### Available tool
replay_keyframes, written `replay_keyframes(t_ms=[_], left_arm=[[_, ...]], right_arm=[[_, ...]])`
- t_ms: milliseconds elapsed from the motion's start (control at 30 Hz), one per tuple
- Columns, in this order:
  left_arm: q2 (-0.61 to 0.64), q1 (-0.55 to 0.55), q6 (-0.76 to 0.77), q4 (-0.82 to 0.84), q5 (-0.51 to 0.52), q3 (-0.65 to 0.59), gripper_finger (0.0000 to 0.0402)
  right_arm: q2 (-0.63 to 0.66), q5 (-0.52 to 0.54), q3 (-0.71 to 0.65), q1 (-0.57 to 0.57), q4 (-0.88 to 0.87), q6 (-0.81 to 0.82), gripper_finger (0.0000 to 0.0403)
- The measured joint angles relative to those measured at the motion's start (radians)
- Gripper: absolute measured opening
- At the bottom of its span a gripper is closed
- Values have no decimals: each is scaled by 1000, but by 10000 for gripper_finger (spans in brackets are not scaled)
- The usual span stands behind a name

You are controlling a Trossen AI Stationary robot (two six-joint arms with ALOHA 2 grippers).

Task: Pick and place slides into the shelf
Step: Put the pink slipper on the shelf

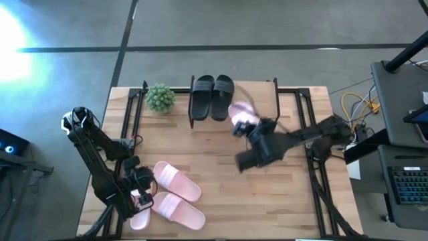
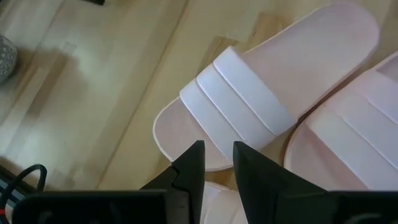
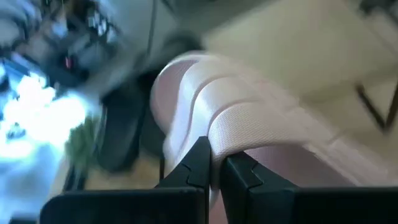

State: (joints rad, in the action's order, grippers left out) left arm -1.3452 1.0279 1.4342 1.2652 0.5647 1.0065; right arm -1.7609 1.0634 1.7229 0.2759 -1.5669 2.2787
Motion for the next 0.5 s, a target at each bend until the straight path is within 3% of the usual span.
replay_keyframes(t_ms=[100, 267, 367, 500], left_arm=[[3, 0, 0, -1, -9, 0, 70], [7, 0, 0, 1, -10, 0, 70], [7, 0, 0, 1, -10, 0, 70], [8, -1, 0, 1, -11, 0, 70]], right_arm=[[77, 40, -66, -85, -7, 6, 13], [185, 18, -209, -251, 41, 7, 13], [235, -65, -280, -343, 173, -9, 13], [253, -111, -347, -417, 432, -197, 13]])
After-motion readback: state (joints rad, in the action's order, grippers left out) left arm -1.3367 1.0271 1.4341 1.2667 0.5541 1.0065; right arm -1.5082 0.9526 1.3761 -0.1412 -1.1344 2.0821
